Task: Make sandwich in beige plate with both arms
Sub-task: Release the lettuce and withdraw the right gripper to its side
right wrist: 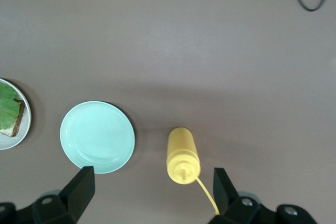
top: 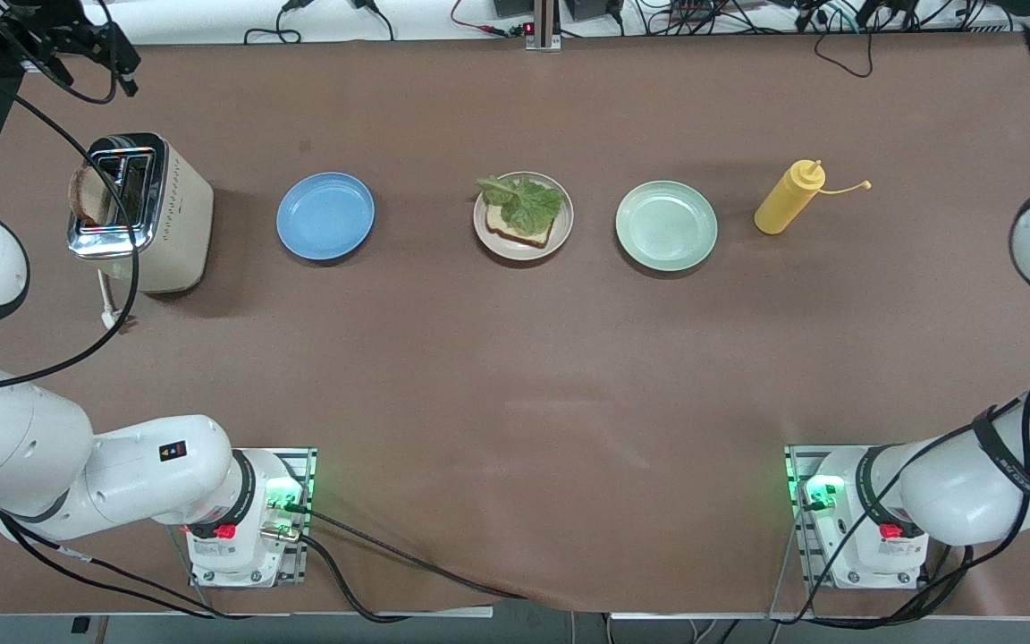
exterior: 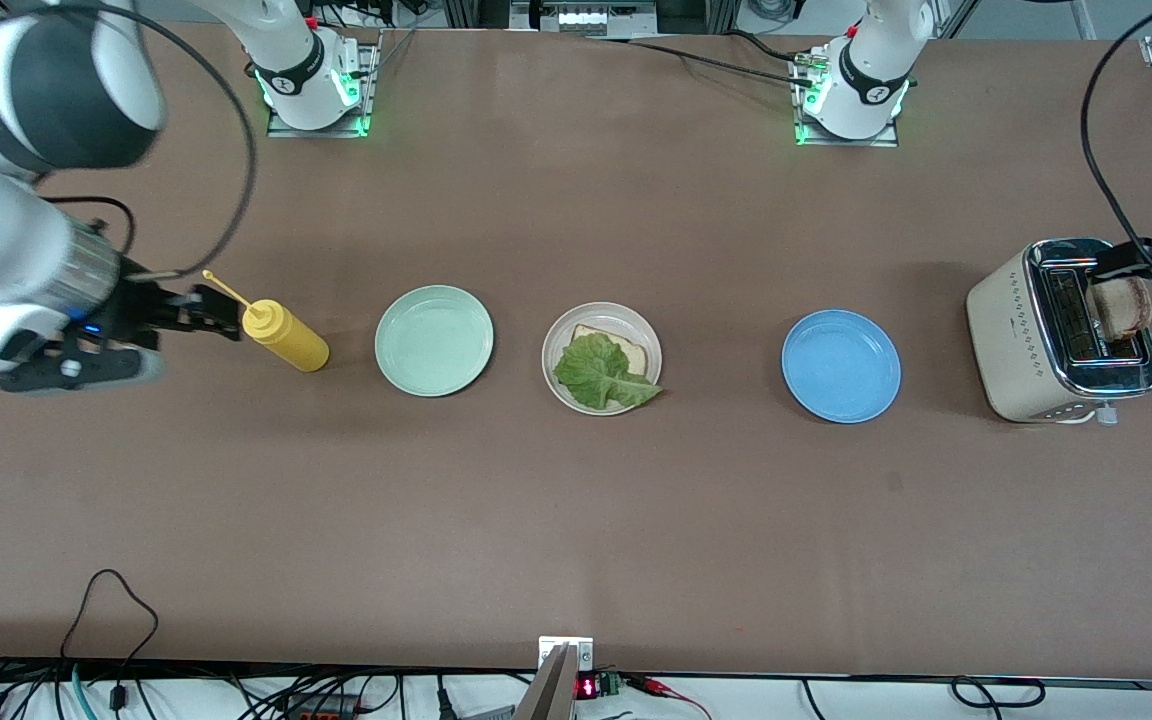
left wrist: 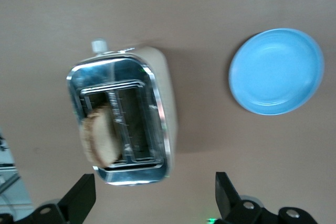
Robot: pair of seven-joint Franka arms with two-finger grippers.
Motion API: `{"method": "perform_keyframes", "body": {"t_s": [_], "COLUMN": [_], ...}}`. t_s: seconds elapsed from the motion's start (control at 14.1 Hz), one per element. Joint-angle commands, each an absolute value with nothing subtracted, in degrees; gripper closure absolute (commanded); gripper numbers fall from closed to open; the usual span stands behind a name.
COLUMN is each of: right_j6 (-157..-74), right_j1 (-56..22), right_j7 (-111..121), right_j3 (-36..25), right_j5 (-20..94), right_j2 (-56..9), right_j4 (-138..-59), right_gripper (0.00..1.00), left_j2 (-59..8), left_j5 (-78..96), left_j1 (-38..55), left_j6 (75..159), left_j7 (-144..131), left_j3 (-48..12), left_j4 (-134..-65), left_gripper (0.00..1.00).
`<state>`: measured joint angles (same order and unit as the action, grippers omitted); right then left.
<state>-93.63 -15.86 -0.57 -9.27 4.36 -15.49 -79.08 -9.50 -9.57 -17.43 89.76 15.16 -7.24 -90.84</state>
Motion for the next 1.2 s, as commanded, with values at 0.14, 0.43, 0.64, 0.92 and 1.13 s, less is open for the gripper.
{"method": "perform_keyframes", "body": {"t_s": [0.14, 0.43, 0.64, 0.92, 1.13], "right_j6": [-94.13, -96.15, -96.5, -97.12, -99.31], "right_j1": [-2.66, -1.58, -1.06, 0.09, -0.09], "right_j7": [-9.82, -10.72, -10.55, -5.62, -5.45], "right_j3": [4.02, 5.71, 5.63, 5.36, 5.19], "right_j5": [2.11, 0.97, 0.88, -1.49, -2.19], "right_j2": [-3.19, 2.97, 6.06, 6.85, 6.33], "right_j4": [-90.15, -96.57, -99.92, -100.46, -100.28], "right_gripper": [0.0, 0.0, 0.0, 0.0, 0.0], "left_j2": [-14.32, -14.41, -14.41, -14.76, -14.85], "left_j5": [-10.9, -10.46, -8.18, -8.09, -8.09], "left_j1": [-25.21, -29.78, -32.78, -33.75, -33.84], "left_j6": [94.38, 101.14, 105.37, 107.31, 106.7], "left_j7": [22.31, 27.15, 27.25, 31.99, 31.9], "left_j3": [-8.09, -8.17, -8.35, -8.35, -8.35], "left_j4": [-92.44, -98.33, -103.26, -105.38, -105.38], "left_gripper": [0.0, 0.0, 0.18, 0.74, 0.98]}}
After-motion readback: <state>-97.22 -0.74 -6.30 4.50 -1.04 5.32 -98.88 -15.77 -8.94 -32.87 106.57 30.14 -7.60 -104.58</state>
